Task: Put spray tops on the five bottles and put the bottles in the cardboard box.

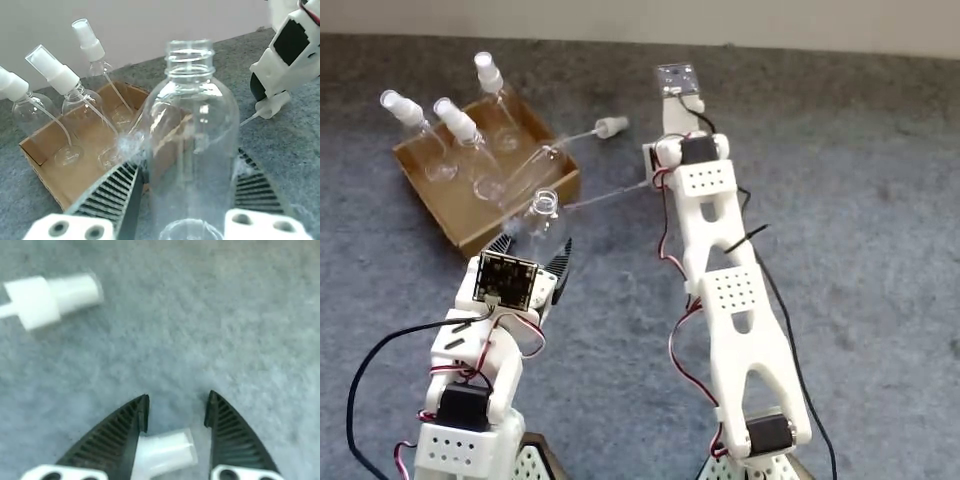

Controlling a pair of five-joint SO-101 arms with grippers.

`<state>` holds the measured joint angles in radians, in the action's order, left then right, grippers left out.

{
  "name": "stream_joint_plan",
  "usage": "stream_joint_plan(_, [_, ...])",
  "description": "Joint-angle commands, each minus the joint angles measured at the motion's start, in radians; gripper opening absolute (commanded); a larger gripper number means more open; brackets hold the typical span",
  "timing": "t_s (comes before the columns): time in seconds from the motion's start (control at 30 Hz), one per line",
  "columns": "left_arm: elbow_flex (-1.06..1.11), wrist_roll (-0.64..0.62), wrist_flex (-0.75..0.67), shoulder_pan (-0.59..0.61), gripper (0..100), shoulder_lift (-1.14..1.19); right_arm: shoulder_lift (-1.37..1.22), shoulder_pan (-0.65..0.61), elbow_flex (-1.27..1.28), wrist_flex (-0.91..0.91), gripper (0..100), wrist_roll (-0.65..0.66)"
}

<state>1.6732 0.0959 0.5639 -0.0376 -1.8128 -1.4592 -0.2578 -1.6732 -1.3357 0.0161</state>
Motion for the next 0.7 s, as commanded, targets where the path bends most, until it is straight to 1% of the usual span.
stream_joint_plan(0.0, [0.022, -0.011, -0.014, 0.004, 12, -0.002, 0.119, 0.042, -0.111, -0.145, 18.3, 0.006])
stream_joint_plan(0.2, [0.022, -0.011, -0.014, 0.004, 12, -0.002, 0.196, 0.041, -0.111, -0.297, 18.3, -0.009])
stream_joint_plan(0.23, [0.022, -0.011, -0.014, 0.004, 12, -0.002, 0.206, 0.041, -0.111, -0.320, 18.3, -0.037])
stream_joint_plan(0.4, [0.022, -0.011, -0.014, 0.004, 12, -0.002, 0.259, 0.041, -0.111, -0.387, 18.3, -0.272])
stream_joint_plan(0.67, [0.022, -0.011, -0.014, 0.004, 12, -0.002, 0.239, -0.022, -0.110, -0.403, 18.4, -0.471])
